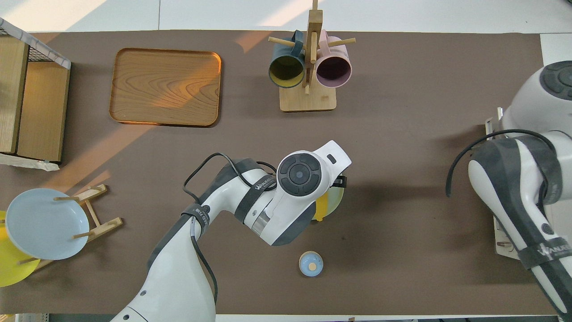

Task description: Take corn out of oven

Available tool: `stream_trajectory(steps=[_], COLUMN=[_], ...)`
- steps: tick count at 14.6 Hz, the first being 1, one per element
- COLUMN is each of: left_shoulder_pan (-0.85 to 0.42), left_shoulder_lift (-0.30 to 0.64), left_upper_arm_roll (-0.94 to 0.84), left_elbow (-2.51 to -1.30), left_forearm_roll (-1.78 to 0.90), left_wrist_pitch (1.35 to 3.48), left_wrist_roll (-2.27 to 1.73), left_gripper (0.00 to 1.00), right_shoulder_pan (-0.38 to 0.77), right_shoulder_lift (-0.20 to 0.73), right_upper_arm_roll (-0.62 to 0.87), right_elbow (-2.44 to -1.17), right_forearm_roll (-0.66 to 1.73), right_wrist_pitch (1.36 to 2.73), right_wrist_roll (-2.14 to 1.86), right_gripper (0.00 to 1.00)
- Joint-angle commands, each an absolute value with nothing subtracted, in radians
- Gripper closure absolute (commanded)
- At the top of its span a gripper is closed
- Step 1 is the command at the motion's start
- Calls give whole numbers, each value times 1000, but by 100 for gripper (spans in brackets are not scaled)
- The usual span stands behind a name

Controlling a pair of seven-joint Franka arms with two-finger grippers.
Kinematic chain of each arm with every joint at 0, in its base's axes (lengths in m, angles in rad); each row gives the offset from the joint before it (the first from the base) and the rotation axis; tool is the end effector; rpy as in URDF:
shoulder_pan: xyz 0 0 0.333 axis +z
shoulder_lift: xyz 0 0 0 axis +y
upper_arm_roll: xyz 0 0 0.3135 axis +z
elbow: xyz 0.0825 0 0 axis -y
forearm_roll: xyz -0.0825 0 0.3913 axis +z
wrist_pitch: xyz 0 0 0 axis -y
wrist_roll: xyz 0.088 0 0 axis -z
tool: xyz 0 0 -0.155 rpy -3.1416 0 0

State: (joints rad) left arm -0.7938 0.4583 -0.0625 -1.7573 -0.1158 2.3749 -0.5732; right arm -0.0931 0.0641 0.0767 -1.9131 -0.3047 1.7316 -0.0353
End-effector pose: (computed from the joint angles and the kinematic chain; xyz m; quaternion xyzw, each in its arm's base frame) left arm 0.4481 -0.5204 0.2703 0.9904 -0.0981 0.0228 0.0950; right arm 0.5439 -0.0510 0.3957 0.9809 0.0519 -0.1246 0.1401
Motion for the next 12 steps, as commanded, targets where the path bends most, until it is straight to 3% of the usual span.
stream_trajectory(steps=[1,4,5,6,7,9,11,12], left_shoulder_pan=[-805,-805,-805,-805,-807,-816,-819,-819], left_shoulder_lift=[459,459,459,459,457,456,454,454], left_upper_arm_roll=[-51,-51,-51,-51,-49,-49,-49,-51], left_elbow=[-1776,-1781,-1782,-1789,-1795,-1810,-1810,-1809], left_forearm_roll=[-95,-95,-94,-94,-92,-80,-80,-80], left_wrist_pitch=[2410,2410,2410,2410,2408,2411,2410,2410], left_wrist_roll=[-580,-580,-580,-580,-580,-583,-583,-581], left_gripper=[0,0,0,0,0,0,0,0], right_shoulder_pan=[-150,-158,-150,-147,-146,-147,-147,-146], right_shoulder_lift=[71,31,3,-12,-29,-64,-92,-92], right_upper_arm_roll=[69,71,72,75,77,75,77,78], right_elbow=[-1954,-1948,-1927,-1896,-1861,-1821,-1809,-1792], right_forearm_roll=[-302,-285,-261,-252,-227,-154,-114,-100], right_wrist_pitch=[1687,1634,1593,1545,1505,1470,1473,1473], right_wrist_roll=[-84,-107,-104,-104,-104,-104,-103,-100], right_gripper=[100,100,93,83,66,40,0,0])
